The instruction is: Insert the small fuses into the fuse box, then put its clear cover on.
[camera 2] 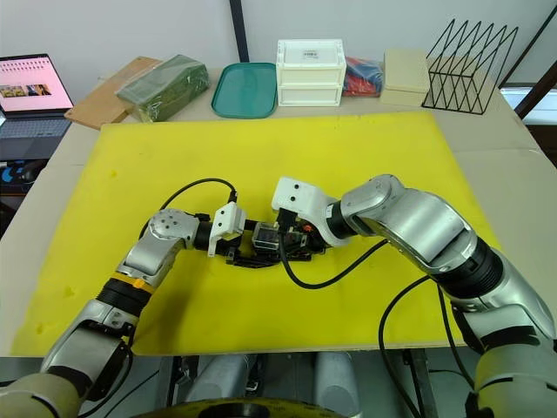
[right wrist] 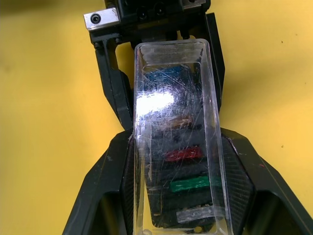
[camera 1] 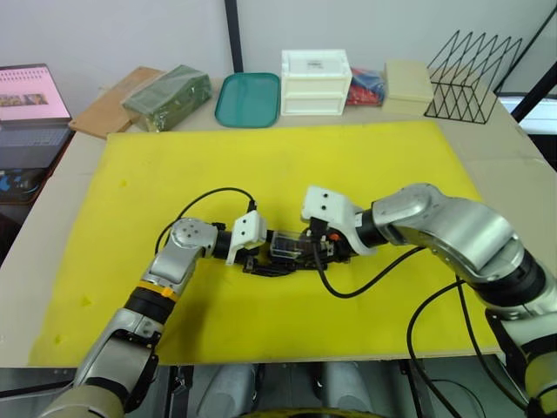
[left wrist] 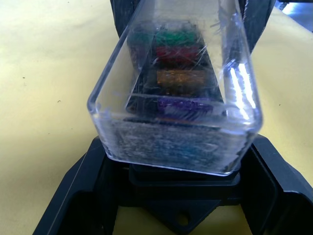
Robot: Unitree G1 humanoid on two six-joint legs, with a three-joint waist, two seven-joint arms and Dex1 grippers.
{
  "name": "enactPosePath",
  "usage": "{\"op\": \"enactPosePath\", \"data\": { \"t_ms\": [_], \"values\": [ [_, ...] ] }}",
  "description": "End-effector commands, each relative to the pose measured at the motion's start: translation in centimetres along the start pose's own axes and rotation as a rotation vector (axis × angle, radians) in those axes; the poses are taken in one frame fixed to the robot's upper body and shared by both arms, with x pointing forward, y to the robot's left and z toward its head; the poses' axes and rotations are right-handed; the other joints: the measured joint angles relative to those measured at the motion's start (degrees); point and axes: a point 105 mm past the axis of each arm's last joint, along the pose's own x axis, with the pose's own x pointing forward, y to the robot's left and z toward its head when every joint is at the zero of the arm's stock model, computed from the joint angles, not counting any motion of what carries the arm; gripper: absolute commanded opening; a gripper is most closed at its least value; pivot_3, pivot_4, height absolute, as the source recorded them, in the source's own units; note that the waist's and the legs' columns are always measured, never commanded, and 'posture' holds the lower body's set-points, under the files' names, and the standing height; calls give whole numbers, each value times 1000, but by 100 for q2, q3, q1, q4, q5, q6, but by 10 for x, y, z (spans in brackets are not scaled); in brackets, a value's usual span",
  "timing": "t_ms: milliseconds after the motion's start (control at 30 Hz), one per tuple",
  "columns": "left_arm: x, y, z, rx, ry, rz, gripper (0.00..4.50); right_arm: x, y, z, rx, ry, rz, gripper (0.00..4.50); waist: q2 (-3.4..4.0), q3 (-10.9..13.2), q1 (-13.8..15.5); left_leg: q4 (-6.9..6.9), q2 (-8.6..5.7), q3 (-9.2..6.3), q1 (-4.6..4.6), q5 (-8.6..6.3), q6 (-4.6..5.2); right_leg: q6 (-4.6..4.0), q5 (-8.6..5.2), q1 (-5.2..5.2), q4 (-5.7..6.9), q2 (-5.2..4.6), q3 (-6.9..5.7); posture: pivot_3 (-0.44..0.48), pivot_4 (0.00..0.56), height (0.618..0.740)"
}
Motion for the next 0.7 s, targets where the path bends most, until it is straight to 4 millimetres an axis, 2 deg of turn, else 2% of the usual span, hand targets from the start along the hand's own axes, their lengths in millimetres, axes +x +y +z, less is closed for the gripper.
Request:
{"op": "enactPosePath", "data": {
  "t_ms": [33,367,700],
  "values": [
    [4,0,5,31,-3,-11,2762,-1,-1,2,-36,0,-4,1881,0,0,-1,0,0,0,0,0,0,0,0,0,0,0,0,0,150,740],
    [5,-1,6,39,-4,-10,2762,-3,-4,-12,-116,51,23,1881,0,0,3,0,-1,0,0,0,0,1,0,1,-1,0,0,0,150,740],
    [5,-1,6,46,0,-5,2762,1,-4,-22,-122,71,72,1881,0,0,2,0,-1,0,1,0,0,1,1,3,-4,0,0,0,150,740]
  ]
}}
